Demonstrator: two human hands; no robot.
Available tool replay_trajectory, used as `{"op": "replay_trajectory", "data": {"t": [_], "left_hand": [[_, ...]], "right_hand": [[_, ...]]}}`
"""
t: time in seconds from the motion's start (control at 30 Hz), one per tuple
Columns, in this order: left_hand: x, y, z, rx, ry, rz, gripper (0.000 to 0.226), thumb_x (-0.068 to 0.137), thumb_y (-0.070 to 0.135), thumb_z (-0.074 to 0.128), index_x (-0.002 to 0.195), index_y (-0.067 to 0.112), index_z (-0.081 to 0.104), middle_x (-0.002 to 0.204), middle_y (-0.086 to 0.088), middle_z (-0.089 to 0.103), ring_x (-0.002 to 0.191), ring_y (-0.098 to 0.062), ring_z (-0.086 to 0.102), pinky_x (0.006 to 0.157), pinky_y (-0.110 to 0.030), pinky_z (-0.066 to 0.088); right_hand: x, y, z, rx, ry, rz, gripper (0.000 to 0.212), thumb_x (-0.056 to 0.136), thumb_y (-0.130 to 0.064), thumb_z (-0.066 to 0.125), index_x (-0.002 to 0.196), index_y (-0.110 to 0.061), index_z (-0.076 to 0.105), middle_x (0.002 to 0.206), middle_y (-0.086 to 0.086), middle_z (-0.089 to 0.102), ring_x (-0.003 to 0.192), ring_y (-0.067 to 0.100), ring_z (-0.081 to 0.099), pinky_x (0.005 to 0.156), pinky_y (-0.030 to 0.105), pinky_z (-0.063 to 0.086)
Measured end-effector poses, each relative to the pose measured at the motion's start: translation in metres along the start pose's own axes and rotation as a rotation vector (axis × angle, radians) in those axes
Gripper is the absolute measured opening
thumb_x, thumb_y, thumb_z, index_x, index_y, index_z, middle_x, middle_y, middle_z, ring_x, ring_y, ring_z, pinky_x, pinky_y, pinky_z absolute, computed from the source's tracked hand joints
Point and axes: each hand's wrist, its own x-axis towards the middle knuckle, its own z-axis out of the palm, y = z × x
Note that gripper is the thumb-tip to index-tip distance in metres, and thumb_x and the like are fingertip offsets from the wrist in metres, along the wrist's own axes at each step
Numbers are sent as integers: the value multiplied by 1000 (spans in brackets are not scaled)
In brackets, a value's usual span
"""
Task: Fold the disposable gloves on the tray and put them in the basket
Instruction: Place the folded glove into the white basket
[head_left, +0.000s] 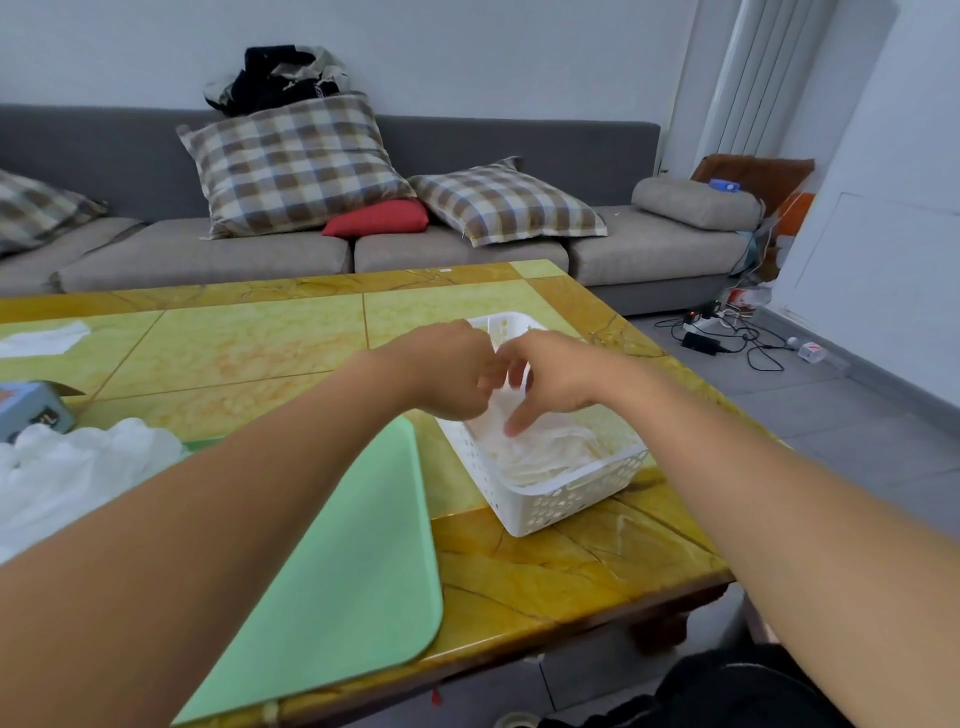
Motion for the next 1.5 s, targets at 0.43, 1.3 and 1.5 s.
{"op": "replay_trajectory", "data": {"t": [0.43, 1.3, 1.5], "left_hand": [[26, -9, 34, 68, -208, -237, 31, 94, 39, 50, 68, 22, 46, 76, 5, 48, 88, -24, 57, 71, -34, 43], [-123, -76, -6, -304, 301, -291, 26, 100, 26, 58, 124, 23, 66, 127, 5, 65, 114, -17, 59, 95, -30, 45], [-241, -137, -3, -341, 378, -675, 30, 94, 2, 53, 114, 17, 69, 113, 0, 68, 101, -16, 62, 86, -27, 45]], "right_hand": [[-16, -6, -1, 196, -296, 47, 14, 89, -17, 73, 103, -20, 77, 98, 0, 76, 86, 14, 69, 82, 28, 58], [0, -116, -7, -261, 242, -83, 35, 89, -22, 70, 123, -20, 68, 120, -3, 66, 103, 21, 64, 89, 41, 55], [30, -229, 100, -2, -7, -452, 46, 91, -37, 73, 133, -19, 64, 132, -1, 66, 116, 19, 62, 93, 28, 47]]}}
